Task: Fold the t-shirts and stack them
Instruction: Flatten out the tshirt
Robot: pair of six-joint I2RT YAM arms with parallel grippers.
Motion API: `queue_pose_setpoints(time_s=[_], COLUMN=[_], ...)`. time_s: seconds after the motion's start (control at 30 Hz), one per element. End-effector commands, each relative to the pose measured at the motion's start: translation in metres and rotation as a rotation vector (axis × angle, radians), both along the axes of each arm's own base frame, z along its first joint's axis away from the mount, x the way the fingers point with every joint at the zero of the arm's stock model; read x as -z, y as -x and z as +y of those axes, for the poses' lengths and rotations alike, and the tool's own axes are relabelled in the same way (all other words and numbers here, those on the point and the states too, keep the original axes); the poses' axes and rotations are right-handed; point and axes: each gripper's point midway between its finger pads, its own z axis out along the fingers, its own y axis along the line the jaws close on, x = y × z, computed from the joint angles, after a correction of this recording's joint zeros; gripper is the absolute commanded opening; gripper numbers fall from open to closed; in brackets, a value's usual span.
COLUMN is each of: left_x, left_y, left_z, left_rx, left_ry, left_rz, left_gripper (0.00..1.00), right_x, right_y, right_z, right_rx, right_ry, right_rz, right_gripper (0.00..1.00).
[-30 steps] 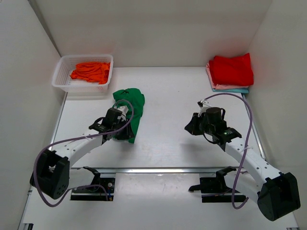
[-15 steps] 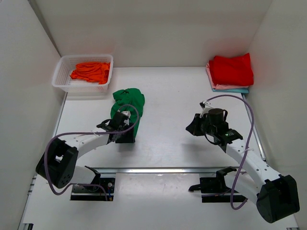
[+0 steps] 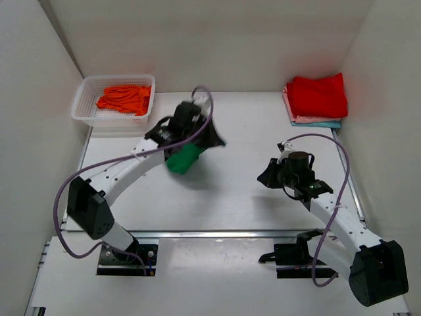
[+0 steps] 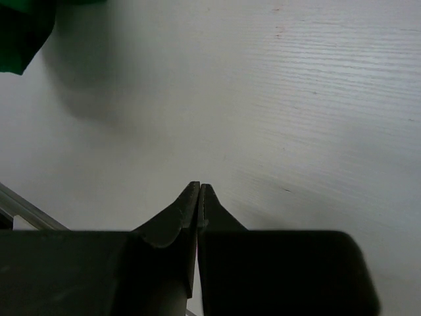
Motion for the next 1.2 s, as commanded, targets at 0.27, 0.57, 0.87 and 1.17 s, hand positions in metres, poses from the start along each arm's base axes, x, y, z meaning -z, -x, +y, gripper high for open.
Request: queue_pose_setpoints(time_s=[0.27, 0.57, 0.87, 1.17], left_x=[-0.232, -0.083, 0.0, 0.011], left_y=[-0.042, -0.016, 0.017, 0.016], left_z=[0.032, 0.151, 0.149, 0.146], left_rx=[0.023, -0.241, -0.23, -0.225], left_ry=[0.426, 0.218, 0.153, 0.157], left_rz=[-0.292, -0.16, -0.035, -0.013], left_gripper=[0.0, 0.0, 0.0, 0.0], right_x=[-0.019, 0.001, 0.031, 0.045], right_y=[-0.01, -0.009, -0.007, 0.013], right_z=[-0.017, -0.029, -0.029, -0.008], right_rx=[0.053, 0.083, 0.125, 0.012], right_ry=[-0.021, -0.001, 0.104, 0.135], right_rz=[-0.083, -0.033, 0.096, 0.153], right_gripper=[0.0, 0.09, 0.41, 0.65])
